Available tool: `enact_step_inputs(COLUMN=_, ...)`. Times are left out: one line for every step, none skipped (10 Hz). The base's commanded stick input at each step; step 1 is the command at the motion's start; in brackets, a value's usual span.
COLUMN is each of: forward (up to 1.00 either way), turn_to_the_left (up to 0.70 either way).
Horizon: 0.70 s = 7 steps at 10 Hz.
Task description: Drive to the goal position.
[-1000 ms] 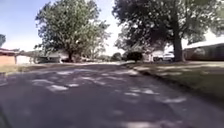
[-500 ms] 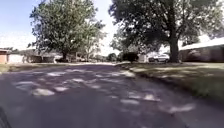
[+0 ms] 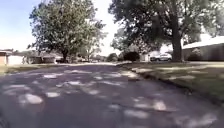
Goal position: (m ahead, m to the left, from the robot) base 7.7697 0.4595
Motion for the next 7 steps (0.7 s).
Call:
enact_step_inputs(forward=0.7, turn_to_the_left=0.03)
enact_step_inputs(forward=0.7, turn_to_the_left=0.03)
enact_step_inputs(forward=0.7, turn_to_the_left=0.03)
enact_step_inputs(forward=0.7, turn_to_the_left=0.03)
enact_step_inputs(forward=0.7, turn_to_the_left=0.03)
enact_step_inputs(forward=0.7, turn_to_the_left=0.03)
enact_step_inputs(forward=0.7, turn_to_the_left=0.03)
